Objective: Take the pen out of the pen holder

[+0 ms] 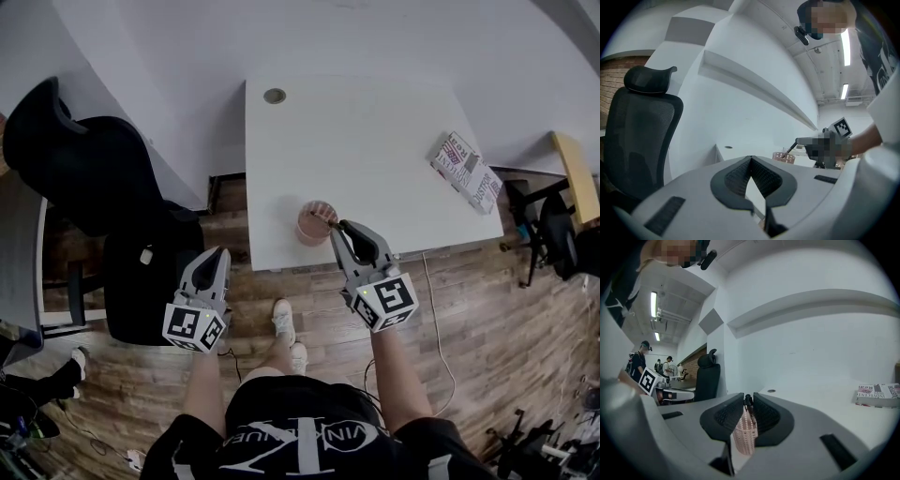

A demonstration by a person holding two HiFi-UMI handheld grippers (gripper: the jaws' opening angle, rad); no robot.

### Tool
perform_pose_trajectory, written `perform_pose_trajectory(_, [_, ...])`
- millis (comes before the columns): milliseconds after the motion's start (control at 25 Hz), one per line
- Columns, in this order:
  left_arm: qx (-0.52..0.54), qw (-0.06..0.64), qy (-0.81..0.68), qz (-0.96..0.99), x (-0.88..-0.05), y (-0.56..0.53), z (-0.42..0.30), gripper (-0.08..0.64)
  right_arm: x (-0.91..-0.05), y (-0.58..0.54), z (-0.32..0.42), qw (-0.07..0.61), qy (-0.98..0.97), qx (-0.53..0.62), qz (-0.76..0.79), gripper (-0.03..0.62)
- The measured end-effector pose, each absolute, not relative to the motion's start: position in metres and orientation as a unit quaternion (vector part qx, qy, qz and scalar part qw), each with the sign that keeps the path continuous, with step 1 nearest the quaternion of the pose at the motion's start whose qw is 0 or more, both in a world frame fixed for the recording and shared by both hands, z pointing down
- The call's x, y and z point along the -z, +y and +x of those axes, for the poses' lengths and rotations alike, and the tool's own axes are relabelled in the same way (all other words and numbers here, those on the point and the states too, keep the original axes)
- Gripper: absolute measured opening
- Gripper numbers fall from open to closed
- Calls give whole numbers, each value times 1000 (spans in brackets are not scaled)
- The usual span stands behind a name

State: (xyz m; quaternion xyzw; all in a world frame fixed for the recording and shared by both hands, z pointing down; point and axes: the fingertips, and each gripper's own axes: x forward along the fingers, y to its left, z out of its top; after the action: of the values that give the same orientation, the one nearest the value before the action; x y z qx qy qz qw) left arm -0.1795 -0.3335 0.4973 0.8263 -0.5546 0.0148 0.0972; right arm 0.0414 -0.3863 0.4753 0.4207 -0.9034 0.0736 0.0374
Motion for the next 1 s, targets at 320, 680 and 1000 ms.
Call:
perform_pose_trajectory(320, [-7,88,-562,822,-483,-335,-182,12,-458,-382,47,31,-906,-65,417,66])
perform_pose_trajectory(680, [0,80,-567,820,-472,-331,-185,12,-440,-377,54,19,-905,-52,422,66])
perform_pose_trajectory(1000, [4,73,-572,817,-464,-326,-185,12,-420,-373,67,9,-901,-35,432,66])
